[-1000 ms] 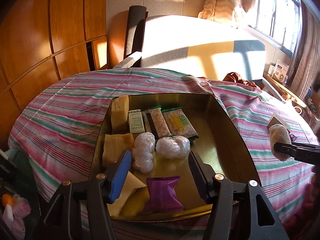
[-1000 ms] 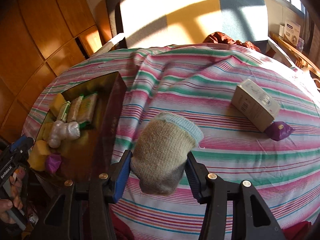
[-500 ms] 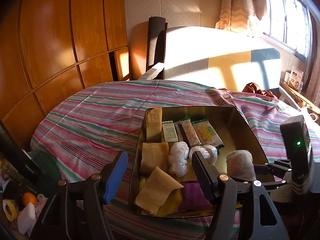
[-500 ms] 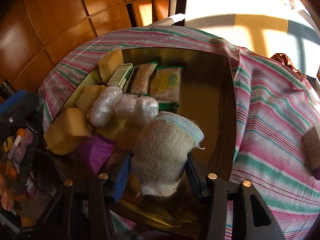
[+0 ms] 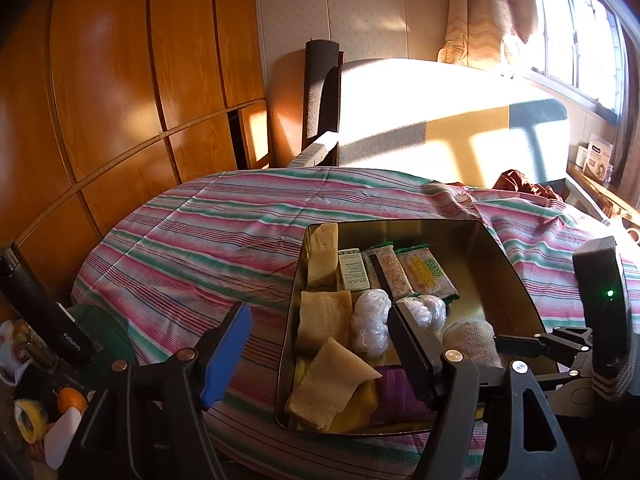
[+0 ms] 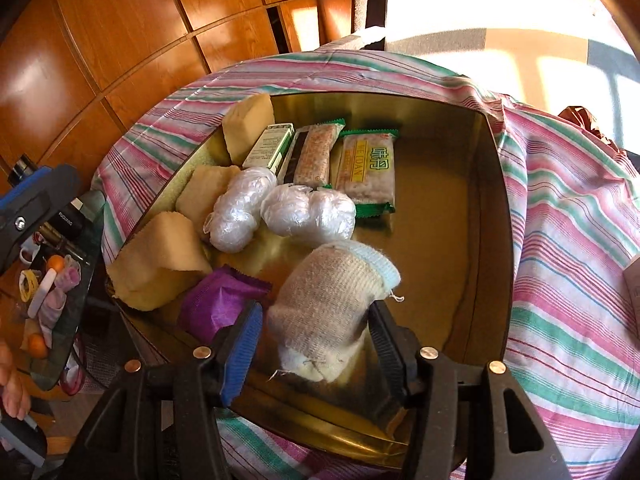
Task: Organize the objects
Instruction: 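Carry the beige sock roll into the tray and open the right tool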
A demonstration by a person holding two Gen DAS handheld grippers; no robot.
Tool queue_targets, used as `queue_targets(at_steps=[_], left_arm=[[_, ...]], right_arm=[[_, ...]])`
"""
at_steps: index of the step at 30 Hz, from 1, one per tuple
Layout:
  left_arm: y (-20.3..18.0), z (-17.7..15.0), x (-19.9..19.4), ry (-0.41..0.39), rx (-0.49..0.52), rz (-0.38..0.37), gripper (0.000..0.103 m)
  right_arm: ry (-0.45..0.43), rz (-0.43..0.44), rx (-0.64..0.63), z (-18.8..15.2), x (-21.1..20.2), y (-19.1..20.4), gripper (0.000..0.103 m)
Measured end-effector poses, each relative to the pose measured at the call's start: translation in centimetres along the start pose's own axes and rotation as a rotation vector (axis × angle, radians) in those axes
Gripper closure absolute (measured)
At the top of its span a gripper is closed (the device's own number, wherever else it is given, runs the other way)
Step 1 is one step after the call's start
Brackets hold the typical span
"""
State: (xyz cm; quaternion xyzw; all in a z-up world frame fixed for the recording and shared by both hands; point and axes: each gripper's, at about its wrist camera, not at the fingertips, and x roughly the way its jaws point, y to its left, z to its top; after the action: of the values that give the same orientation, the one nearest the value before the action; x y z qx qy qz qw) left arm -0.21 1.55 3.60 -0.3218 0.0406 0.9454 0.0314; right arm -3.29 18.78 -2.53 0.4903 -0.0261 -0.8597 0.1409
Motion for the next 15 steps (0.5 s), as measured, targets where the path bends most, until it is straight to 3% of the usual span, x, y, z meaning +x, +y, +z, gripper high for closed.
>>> queue_targets(at_steps=[7, 15], left_arm=[[-0.5, 0.0, -0.2, 0.001, 0.016, -0.008, 0.031], [-1.8, 0.2, -0.6, -0.012, 0.053, -0.019, 0.030]], right_arm=[[-0.063, -0.023, 0.041, 0.1, -2.9, -1.8, 0.046], [-0.132, -0.112, 0.119, -0.5, -7.1, -6.8, 0.045]])
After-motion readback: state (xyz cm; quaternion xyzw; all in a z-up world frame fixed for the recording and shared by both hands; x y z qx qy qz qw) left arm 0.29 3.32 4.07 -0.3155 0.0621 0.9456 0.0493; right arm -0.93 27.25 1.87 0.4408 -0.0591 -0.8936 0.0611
